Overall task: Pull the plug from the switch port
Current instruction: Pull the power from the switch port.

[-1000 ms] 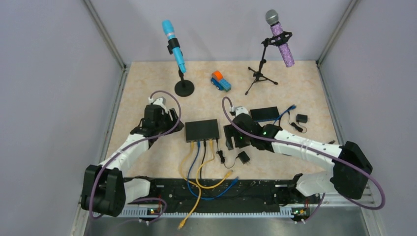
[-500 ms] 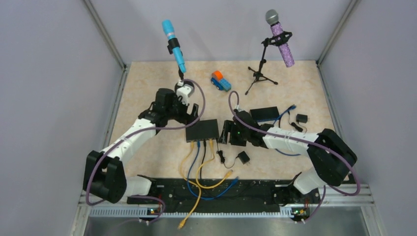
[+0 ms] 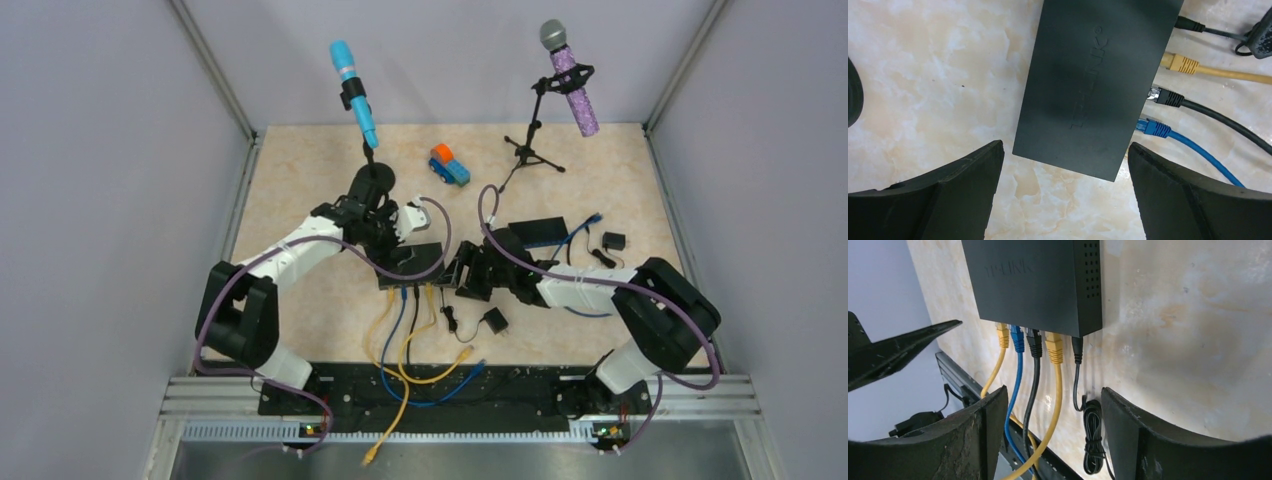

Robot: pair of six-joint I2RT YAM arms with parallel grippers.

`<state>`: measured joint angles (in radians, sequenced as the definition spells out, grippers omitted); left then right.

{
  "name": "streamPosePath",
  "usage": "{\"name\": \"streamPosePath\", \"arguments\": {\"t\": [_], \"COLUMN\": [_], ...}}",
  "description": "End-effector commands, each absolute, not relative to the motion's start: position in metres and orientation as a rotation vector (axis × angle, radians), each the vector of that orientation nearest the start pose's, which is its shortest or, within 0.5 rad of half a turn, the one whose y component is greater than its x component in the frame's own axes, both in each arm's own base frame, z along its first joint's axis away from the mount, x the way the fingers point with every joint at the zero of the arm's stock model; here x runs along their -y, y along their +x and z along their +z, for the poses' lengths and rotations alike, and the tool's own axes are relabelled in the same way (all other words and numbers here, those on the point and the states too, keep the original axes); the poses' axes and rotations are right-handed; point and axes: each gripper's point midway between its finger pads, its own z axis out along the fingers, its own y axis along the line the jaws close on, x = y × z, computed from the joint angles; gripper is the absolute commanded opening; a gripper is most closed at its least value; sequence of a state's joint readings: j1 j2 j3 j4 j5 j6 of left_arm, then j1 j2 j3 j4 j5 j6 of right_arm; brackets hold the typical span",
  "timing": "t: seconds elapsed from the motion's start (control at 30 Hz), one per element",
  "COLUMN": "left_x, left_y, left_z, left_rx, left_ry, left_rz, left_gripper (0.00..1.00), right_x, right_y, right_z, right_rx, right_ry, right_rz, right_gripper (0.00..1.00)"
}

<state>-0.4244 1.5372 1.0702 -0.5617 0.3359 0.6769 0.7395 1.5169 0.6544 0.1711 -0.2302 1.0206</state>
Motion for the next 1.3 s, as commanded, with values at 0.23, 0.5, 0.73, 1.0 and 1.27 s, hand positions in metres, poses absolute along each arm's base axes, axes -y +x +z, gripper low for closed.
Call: {"name": "streamPosePath", "arguments": {"t": [0.23,0.5,0.73,1.0,1.27], "left_x": [0.181,0.182,0.181,0.180,0.170], "left_y": [0.307,0.296,0.289,0.298,0.291], "left_z": [0.066,0.055,0.052,0.033,0.028], "left_rx": [-2.097,-2.104,-2.096,-2.175,-2.202], "left_ry": [1.547,1.573,1.597,1.554,1.555], "left_rz": [-0.366,-0.387,-0.394,-0.341,-0.276], "left_gripper": [0.95,0.95,0.97,0.95,0.97], "right_x": [-0.322,-0.323,-0.327,-0.335,-0.341], "right_y": [0.237,0.236,0.236,0.241,0.249], "right_z": [0.059,0.053,0.051,0.049,0.045], "right_rx": [-2.477,-2.486,-2.490,-2.491,-2.480], "right_ry": [0.350,0.370,0.374,0.375,0.397], "right_rz": [1.311,1.337,1.370,1.394,1.410], "right_gripper": [0.65,0.64,0.64,0.64,0.63]}}
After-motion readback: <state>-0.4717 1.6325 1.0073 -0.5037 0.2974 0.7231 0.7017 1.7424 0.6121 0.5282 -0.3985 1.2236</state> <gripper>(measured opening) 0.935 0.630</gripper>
